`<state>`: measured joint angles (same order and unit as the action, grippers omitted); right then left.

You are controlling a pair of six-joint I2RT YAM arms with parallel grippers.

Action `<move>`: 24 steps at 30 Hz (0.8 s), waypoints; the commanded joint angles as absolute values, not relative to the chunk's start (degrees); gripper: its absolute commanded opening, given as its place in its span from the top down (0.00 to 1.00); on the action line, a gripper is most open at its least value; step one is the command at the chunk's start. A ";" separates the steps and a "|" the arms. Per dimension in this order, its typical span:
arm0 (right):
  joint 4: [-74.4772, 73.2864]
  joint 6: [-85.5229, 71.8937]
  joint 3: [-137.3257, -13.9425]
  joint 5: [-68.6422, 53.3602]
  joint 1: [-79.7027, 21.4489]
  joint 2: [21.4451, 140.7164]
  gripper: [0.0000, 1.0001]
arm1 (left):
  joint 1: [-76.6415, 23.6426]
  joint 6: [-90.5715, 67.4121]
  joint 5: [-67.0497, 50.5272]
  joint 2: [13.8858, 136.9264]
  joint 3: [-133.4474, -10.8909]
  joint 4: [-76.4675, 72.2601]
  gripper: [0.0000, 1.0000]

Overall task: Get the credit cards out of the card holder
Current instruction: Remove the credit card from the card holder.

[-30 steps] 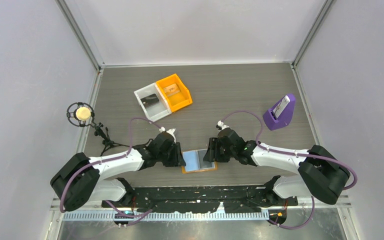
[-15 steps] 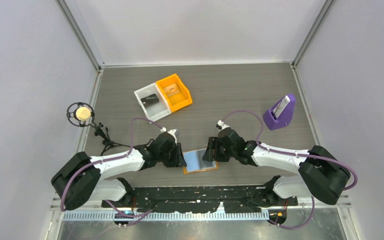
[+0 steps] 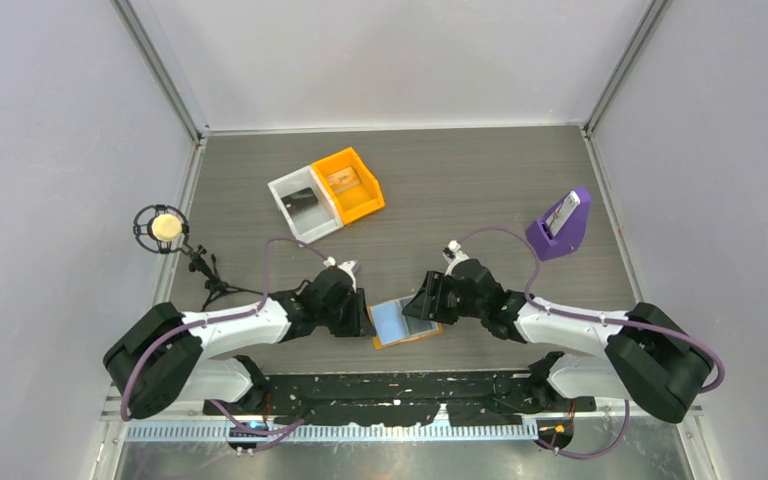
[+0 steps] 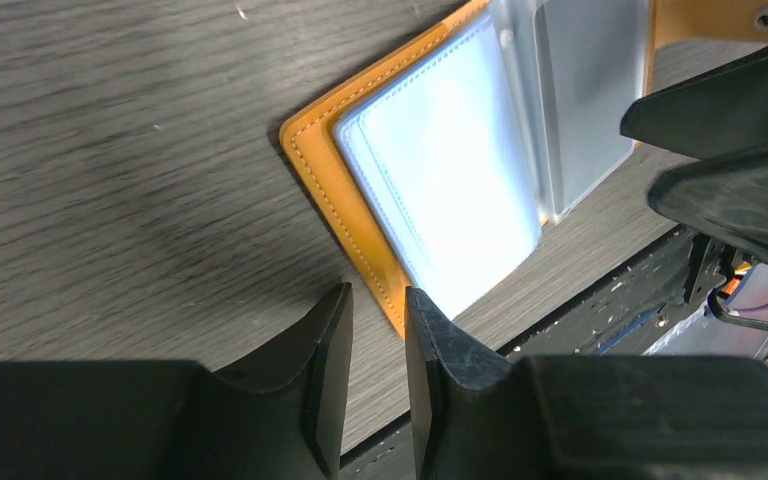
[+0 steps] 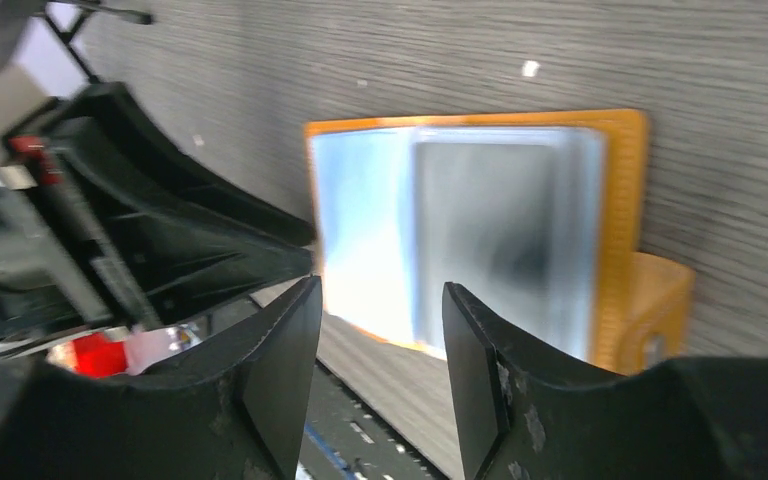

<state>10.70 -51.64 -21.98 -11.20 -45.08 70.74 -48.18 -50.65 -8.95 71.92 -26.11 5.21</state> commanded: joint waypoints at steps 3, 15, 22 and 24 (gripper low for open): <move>17.02 -54.87 -22.38 -15.35 -44.91 66.36 0.46 | -49.46 -51.24 -10.03 72.42 -26.81 2.38 0.72; 2.05 -47.44 -24.73 -9.14 -42.12 58.69 0.41 | -50.19 -50.38 -10.88 73.19 -30.16 5.01 0.72; -3.84 -41.95 -25.19 -7.99 -40.33 56.08 0.40 | -50.19 -50.97 -9.10 71.83 -32.25 8.27 0.70; -3.58 -40.78 -24.62 -9.32 -39.61 55.78 0.41 | -50.19 -51.02 -8.26 71.04 -32.82 9.39 0.70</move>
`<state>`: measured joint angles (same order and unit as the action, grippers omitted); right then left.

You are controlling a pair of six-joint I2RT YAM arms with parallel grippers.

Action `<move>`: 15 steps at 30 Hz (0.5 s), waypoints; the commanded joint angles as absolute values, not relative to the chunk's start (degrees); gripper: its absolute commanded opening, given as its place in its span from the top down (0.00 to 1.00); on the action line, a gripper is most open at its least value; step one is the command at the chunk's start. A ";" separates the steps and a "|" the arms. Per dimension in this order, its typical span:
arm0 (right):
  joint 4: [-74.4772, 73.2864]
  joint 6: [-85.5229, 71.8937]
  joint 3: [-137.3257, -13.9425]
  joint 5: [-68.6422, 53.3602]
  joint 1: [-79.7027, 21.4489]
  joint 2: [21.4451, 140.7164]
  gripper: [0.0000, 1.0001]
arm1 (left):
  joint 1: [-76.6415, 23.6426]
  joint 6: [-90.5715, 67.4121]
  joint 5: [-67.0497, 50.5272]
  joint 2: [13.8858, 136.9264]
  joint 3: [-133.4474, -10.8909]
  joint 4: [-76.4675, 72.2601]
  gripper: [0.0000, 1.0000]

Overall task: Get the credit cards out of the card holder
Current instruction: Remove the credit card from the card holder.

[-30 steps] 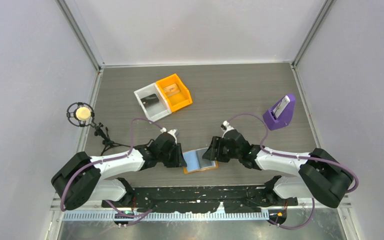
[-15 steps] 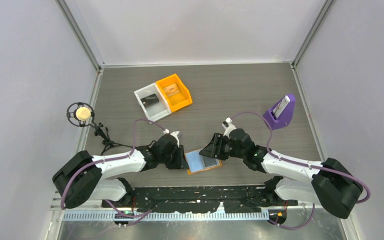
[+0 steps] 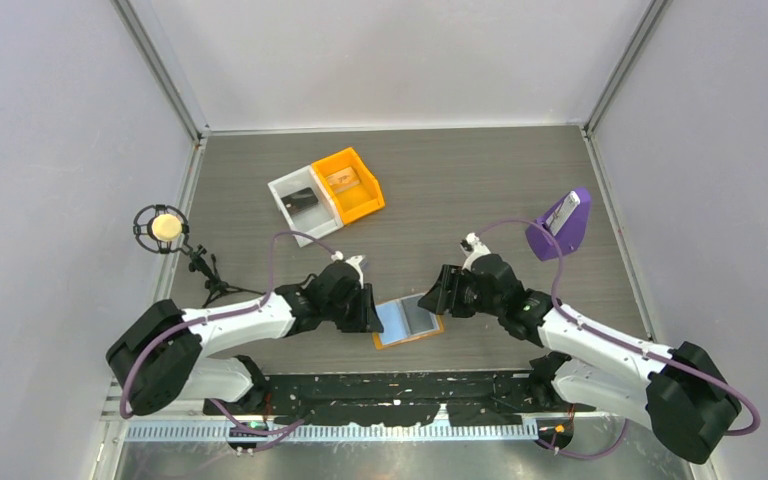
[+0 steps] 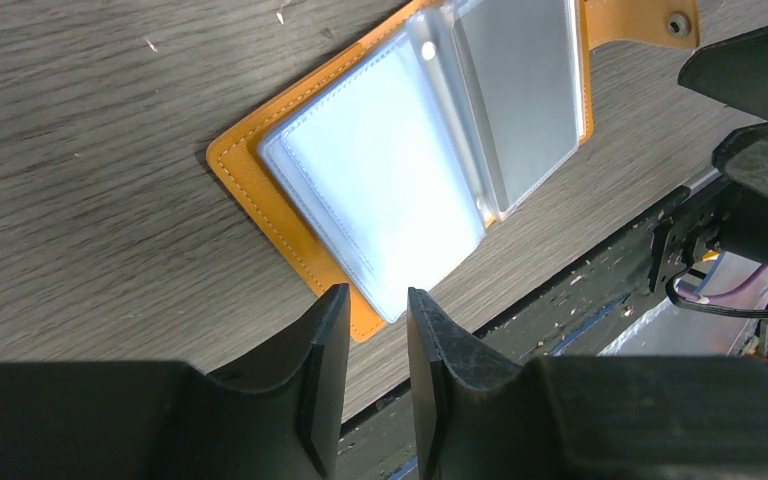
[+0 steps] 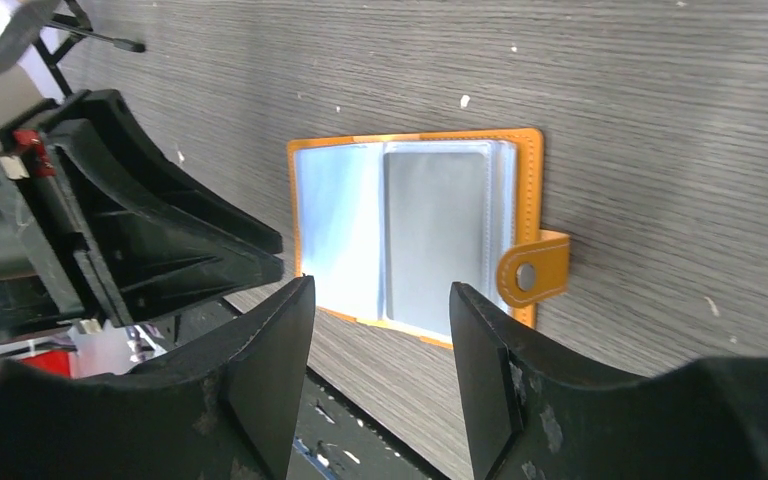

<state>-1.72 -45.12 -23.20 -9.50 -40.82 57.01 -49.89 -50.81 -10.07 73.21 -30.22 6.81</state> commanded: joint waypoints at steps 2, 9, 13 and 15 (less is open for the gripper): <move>-3.37 -39.81 -24.36 -10.26 -39.30 55.92 0.40 | -50.19 -51.28 -7.37 69.93 -33.30 10.44 0.70; -1.30 -37.87 -25.02 -12.29 -38.64 59.81 0.42 | -50.19 -51.77 -7.41 68.40 -36.75 12.29 0.69; 1.31 -37.87 -25.96 -13.67 -38.35 63.71 0.43 | -50.19 -51.34 -7.62 70.59 -37.93 11.01 0.71; 2.71 -38.31 -26.56 -14.54 -38.32 65.93 0.44 | -50.19 -51.33 -7.98 72.15 -38.22 10.93 0.72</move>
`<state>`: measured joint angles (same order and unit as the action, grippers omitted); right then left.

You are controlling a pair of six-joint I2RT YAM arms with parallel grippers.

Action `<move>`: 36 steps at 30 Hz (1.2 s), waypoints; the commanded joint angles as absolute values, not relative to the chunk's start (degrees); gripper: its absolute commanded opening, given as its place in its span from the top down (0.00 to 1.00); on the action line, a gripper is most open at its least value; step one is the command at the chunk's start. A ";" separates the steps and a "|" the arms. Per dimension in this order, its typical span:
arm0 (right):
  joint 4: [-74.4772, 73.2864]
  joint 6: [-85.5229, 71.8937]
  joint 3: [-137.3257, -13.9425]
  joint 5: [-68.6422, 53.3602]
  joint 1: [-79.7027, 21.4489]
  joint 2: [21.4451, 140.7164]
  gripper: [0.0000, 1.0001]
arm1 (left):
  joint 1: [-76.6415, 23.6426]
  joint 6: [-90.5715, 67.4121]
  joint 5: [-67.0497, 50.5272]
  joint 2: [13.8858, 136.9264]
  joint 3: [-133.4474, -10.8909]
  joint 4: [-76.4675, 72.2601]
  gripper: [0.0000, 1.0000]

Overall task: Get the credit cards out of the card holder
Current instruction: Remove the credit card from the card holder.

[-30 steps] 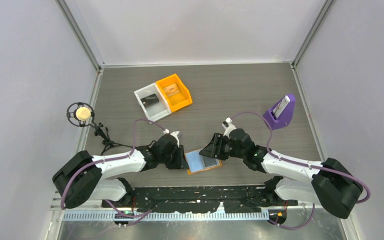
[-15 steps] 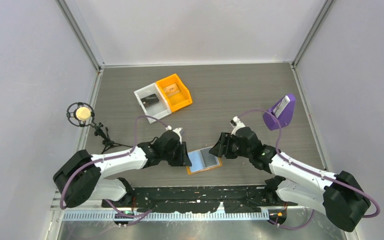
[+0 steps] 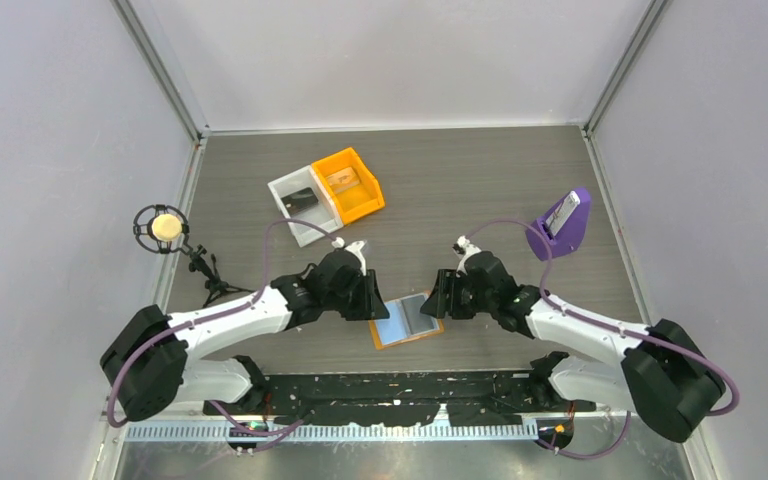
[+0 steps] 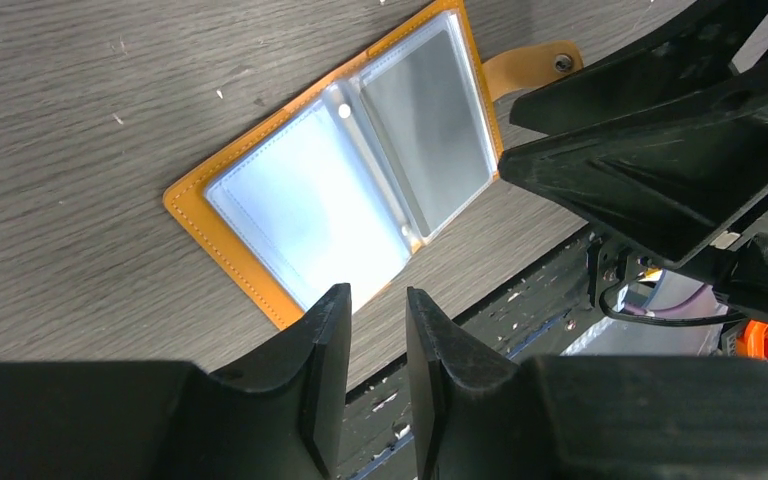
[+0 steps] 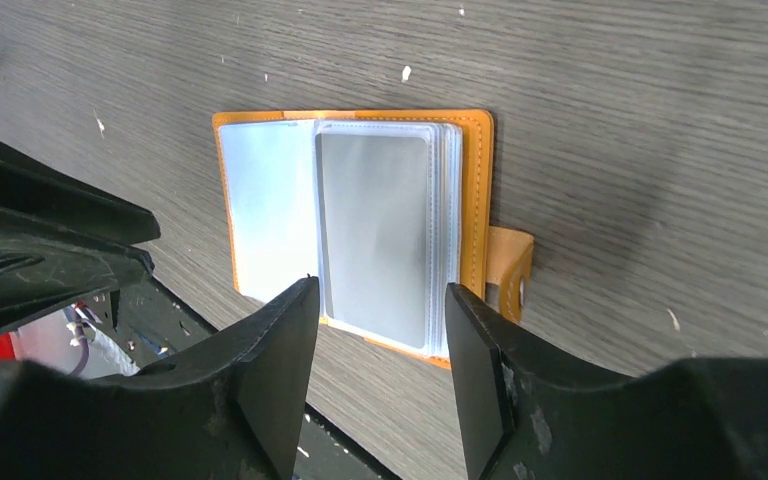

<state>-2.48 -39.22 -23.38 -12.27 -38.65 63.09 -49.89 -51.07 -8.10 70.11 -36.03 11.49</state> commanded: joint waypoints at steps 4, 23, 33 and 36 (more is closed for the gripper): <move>5.15 -39.39 -26.45 -15.87 -38.25 69.15 0.44 | -50.19 -51.63 -7.76 74.21 -37.06 9.46 0.73; 7.65 -40.51 -23.60 -15.80 -38.31 71.89 0.46 | -50.19 -51.62 -8.55 79.02 -33.69 5.87 0.75; 4.36 -39.68 -23.69 -14.31 -38.25 71.68 0.47 | -50.19 -52.29 -9.10 78.83 -31.91 3.79 0.76; 2.94 -39.12 -23.77 -13.69 -38.31 71.62 0.47 | -50.19 -52.25 -9.78 79.01 -31.53 2.30 0.76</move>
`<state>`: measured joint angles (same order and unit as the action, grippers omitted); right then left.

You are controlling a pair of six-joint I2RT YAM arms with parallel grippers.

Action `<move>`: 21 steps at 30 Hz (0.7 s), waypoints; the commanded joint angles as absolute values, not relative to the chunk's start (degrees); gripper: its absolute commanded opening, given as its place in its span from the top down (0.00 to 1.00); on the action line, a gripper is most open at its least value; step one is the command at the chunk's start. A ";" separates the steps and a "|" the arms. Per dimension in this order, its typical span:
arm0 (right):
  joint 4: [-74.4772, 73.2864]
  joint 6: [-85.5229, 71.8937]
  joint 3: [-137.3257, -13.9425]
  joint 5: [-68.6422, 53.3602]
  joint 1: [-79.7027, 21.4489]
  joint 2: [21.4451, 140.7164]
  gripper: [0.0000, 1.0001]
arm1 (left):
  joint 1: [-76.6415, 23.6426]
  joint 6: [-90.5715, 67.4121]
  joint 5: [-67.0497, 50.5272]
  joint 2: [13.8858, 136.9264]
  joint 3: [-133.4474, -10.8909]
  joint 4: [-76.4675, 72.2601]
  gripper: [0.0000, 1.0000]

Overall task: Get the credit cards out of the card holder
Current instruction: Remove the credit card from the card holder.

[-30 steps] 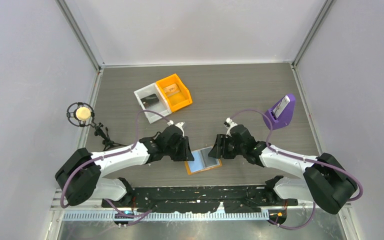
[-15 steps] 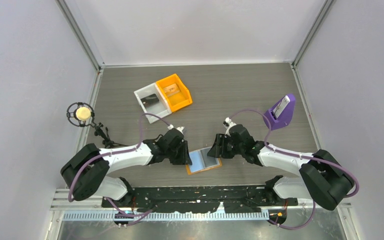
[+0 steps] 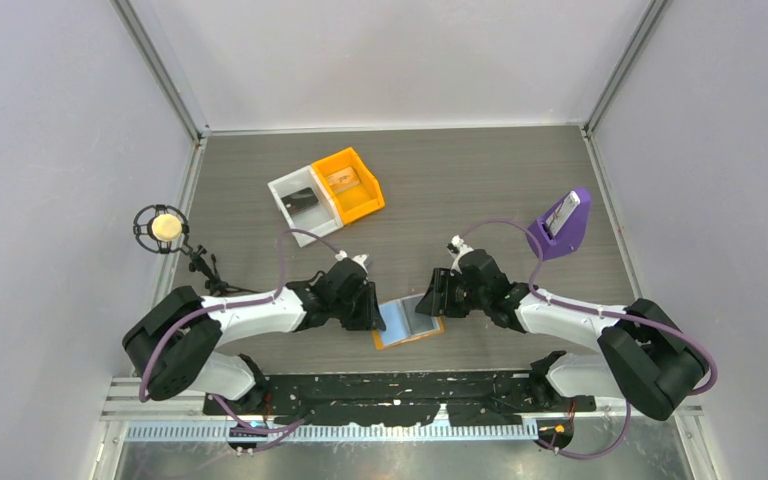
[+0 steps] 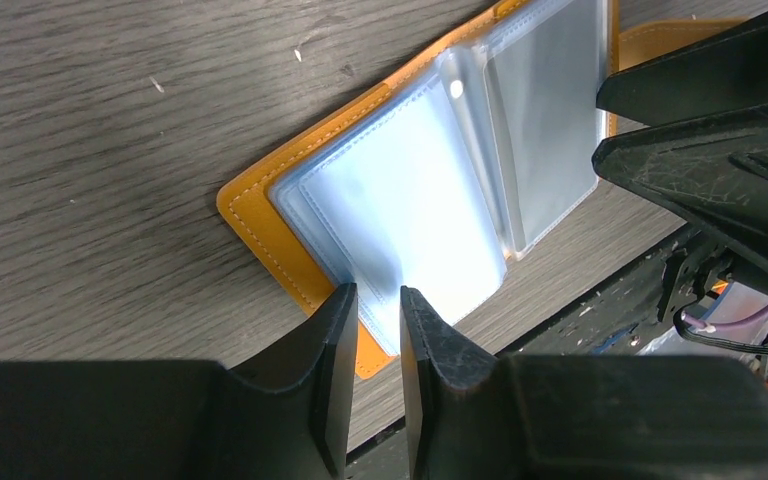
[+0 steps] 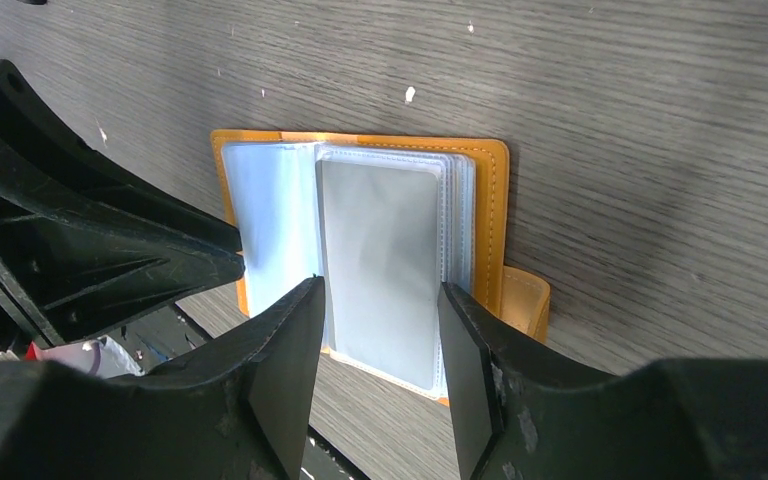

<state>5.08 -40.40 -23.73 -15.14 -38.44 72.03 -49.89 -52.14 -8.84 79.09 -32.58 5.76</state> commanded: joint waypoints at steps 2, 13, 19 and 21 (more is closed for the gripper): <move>2.00 -38.82 -24.21 -13.53 -38.30 72.05 0.47 | -50.19 -52.65 -10.10 79.03 -31.05 1.01 0.76; 1.16 -39.03 -24.18 -14.77 -38.81 70.24 0.47 | -50.19 -53.08 -9.80 78.85 -30.90 1.58 0.76; 5.18 -40.63 -22.91 -17.17 -38.84 71.13 0.47 | -50.20 -53.09 -10.11 79.61 -31.45 1.58 0.77; 6.00 -41.03 -22.80 -17.65 -38.85 71.67 0.47 | -50.20 -53.01 -10.11 79.77 -31.50 1.58 0.77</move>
<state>3.64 -40.40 -23.44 -15.75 -38.50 71.24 -49.89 -52.64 -10.09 79.15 -31.44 2.94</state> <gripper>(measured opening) 0.530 0.236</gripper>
